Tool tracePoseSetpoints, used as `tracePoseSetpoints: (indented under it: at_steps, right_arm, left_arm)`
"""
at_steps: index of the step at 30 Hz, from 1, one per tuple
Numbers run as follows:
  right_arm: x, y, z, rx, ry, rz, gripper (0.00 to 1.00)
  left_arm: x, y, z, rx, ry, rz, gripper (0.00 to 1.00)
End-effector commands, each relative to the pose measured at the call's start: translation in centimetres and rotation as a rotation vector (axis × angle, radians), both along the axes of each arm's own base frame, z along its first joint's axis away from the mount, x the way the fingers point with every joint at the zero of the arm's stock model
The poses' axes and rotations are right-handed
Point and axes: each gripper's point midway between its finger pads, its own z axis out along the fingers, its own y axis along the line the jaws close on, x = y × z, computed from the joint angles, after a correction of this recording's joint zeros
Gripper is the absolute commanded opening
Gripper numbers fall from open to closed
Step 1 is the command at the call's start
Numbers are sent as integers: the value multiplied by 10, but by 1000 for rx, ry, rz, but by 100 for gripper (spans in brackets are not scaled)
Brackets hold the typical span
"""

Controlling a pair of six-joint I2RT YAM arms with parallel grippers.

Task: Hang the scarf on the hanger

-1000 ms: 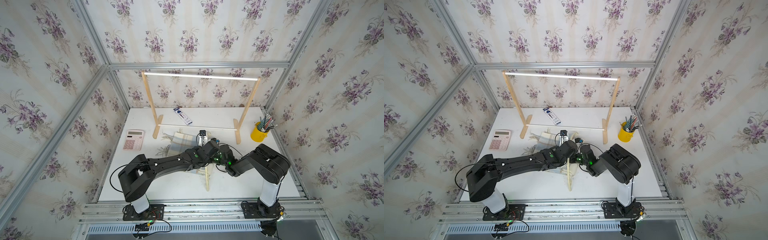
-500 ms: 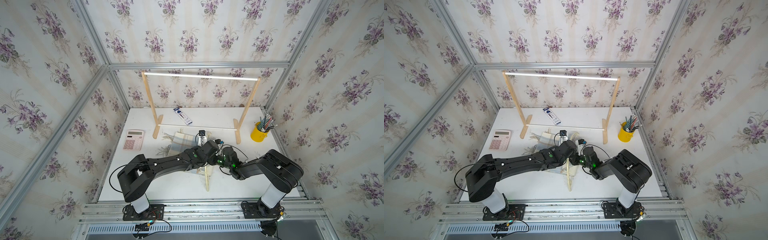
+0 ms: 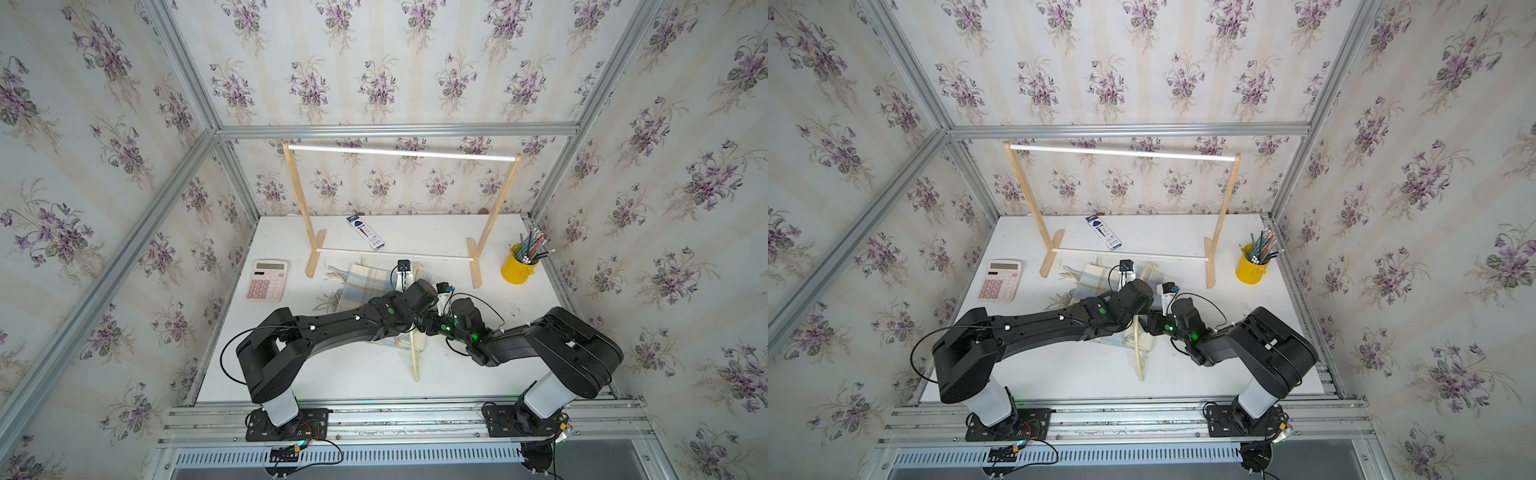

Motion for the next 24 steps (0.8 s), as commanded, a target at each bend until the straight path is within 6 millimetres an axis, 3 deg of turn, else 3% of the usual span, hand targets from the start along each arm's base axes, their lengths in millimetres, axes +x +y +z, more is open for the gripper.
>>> tracePoseSetpoints:
  at_steps: [1, 9, 15, 18, 24]
  right_arm:
    - [0, -11, 2, -44, -28, -32, 55]
    - [-25, -51, -7, -154, 1, -102, 56]
    - [-41, -70, 1, -140, -2, -141, 55]
    - [-43, -66, 13, -106, -21, -123, 55]
    - [-55, -39, 31, -94, -49, -47, 55]
  left_arm:
    - [-7, 7, -16, 62, 48, -21, 0]
    - [-5, 0, -8, 42, 40, -47, 0]
    - [-3, -12, 11, 3, 21, -87, 0]
    - [-1, -16, 21, -6, 9, -92, 0]
    - [2, -18, 30, 12, 3, -93, 0]
